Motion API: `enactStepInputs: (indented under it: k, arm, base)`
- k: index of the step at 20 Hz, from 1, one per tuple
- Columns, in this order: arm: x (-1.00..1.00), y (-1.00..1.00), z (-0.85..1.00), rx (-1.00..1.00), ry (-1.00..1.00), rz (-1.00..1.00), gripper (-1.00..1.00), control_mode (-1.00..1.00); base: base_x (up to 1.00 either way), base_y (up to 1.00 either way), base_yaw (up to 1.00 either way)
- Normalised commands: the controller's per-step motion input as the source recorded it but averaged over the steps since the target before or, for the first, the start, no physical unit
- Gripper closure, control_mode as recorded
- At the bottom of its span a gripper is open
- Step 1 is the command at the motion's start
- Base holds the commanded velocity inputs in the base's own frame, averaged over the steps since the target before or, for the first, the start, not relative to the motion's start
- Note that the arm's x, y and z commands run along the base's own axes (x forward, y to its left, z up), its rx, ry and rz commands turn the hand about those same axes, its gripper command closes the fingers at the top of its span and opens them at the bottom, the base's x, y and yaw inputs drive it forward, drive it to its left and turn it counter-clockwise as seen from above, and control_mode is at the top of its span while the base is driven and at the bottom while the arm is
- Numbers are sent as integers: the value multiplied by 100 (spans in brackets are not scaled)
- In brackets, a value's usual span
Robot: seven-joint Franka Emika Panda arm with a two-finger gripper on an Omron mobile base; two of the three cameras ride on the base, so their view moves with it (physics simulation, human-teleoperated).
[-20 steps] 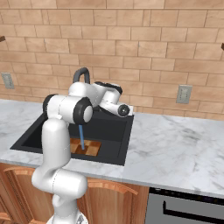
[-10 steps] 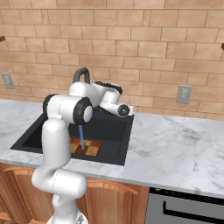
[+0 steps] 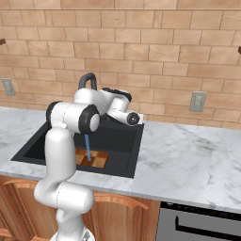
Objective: Turn on the sink faucet with hot water and rinse the cutting board for ten seconds, then turn off the faucet. Push the cutting board to reach the water if necessary.
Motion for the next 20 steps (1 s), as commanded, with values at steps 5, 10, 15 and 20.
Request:
enactStepInputs:
  k: [5, 10, 15, 20]
  arm:
    - [0, 0, 0, 0, 0, 0, 100, -100]
    - [0, 0, 0, 0, 0, 0, 100, -100]
    - [0, 0, 0, 0, -2, 0, 100, -100]
    - [0, 10, 0, 0, -6, 0, 100, -100]
  base:
    - [0, 0, 0]
    - [0, 0, 0]
    - [0, 0, 0]
    - [0, 0, 0]
